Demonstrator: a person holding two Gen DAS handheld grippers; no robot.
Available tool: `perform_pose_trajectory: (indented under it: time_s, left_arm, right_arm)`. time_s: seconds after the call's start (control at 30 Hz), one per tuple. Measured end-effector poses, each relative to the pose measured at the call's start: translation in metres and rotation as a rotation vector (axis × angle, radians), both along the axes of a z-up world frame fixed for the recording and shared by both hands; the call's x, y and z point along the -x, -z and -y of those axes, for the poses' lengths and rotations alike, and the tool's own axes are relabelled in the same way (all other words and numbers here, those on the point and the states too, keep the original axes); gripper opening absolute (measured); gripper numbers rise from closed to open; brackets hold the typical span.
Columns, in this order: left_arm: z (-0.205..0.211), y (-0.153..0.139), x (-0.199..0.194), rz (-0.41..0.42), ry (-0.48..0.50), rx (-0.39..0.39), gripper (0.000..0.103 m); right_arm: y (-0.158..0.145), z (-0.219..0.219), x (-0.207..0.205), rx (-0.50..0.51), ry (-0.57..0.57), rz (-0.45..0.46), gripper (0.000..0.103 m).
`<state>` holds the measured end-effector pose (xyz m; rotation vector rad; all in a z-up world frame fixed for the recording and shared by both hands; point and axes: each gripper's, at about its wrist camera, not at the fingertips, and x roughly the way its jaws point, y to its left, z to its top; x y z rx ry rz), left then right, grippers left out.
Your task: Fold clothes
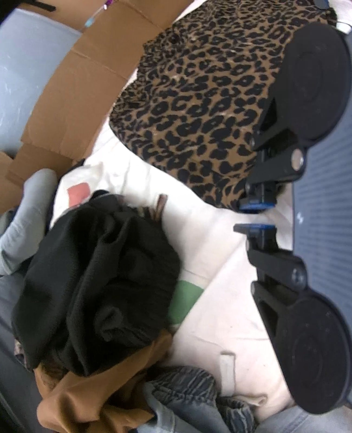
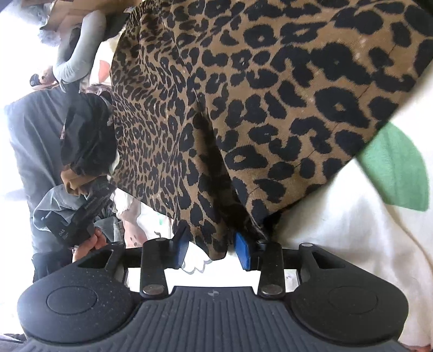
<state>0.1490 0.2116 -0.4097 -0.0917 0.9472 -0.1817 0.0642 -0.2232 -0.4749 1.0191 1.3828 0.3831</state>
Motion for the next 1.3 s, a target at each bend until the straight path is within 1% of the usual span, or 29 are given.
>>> perform_pose_trajectory:
  time_s: [0.03,0.07,0.1,0.17,0.33,0.47,0.5,0.67,0.7,0.73,0.77,0.8,0.83,0.93,1.0,1.1,1.17,1.3]
  left_arm:
    - [0.000,0.000,0.000,0.007,0.003,0.003,0.011]
    - [-0.001,-0.001,0.001,0.010,0.003,0.012,0.006]
    - [-0.002,-0.002,0.001,0.013,0.003,0.022,0.003]
    - [-0.005,-0.007,0.004,0.024,0.003,0.032,0.001]
    - [-0.014,-0.023,0.012,0.052,0.000,0.045,0.001]
    - [-0.020,-0.026,0.011,0.055,-0.021,0.048,0.001]
    - [-0.020,-0.024,0.009,0.054,-0.023,0.044,0.001]
    - [-0.016,-0.005,0.001,-0.003,-0.033,-0.003,0.002]
    - [-0.015,-0.002,0.000,-0.020,-0.035,-0.015,0.003]
    - [-0.015,0.001,0.000,-0.037,-0.038,-0.025,0.007]
    - [-0.015,0.001,0.000,-0.044,-0.045,-0.027,0.009]
    - [-0.017,0.001,0.002,-0.046,-0.053,-0.024,0.010]
    - [-0.019,-0.001,0.004,-0.052,-0.060,-0.026,0.010]
    - [-0.028,-0.007,0.013,-0.055,-0.095,-0.047,0.010]
    - [-0.035,-0.014,0.019,-0.048,-0.126,-0.043,0.010]
    - [-0.035,-0.028,0.023,-0.025,-0.146,-0.040,0.009]
    - [-0.027,-0.036,0.021,-0.008,-0.131,-0.022,0.009]
    - [0.006,-0.046,0.009,0.016,-0.082,0.029,0.011]
  right_arm:
    - [0.001,-0.002,0.000,0.000,-0.005,-0.002,0.025]
    - [0.002,-0.002,0.000,0.003,-0.010,-0.007,0.008]
    - [0.003,-0.003,0.000,0.005,-0.015,-0.012,0.006]
    - [0.004,-0.004,0.001,0.006,-0.024,-0.018,0.004]
    - [-0.001,-0.008,0.004,-0.012,-0.067,-0.007,0.004]
    - [0.002,-0.014,0.003,-0.016,-0.078,-0.015,0.003]
    - [0.004,-0.016,0.004,-0.013,-0.079,-0.018,0.003]
    - [0.012,-0.026,0.006,0.009,-0.105,-0.030,0.004]
    - [0.011,-0.027,0.005,0.011,-0.116,-0.026,0.006]
    - [0.009,-0.028,0.005,0.014,-0.128,-0.022,0.006]
    - [0.007,-0.028,0.004,0.018,-0.141,-0.016,0.008]
    - [0.004,-0.028,0.003,0.021,-0.156,-0.009,0.010]
    - [0.001,-0.028,0.003,0.024,-0.171,-0.006,0.011]
    - [-0.008,-0.023,0.004,0.021,-0.202,0.013,0.011]
    - [-0.016,-0.017,0.007,0.018,-0.211,0.032,0.011]
    - [-0.030,-0.009,0.008,0.010,-0.209,0.077,0.011]
    - [-0.040,-0.006,0.006,0.008,-0.198,0.109,0.011]
    - [-0.057,0.011,-0.001,0.020,-0.157,0.168,0.011]
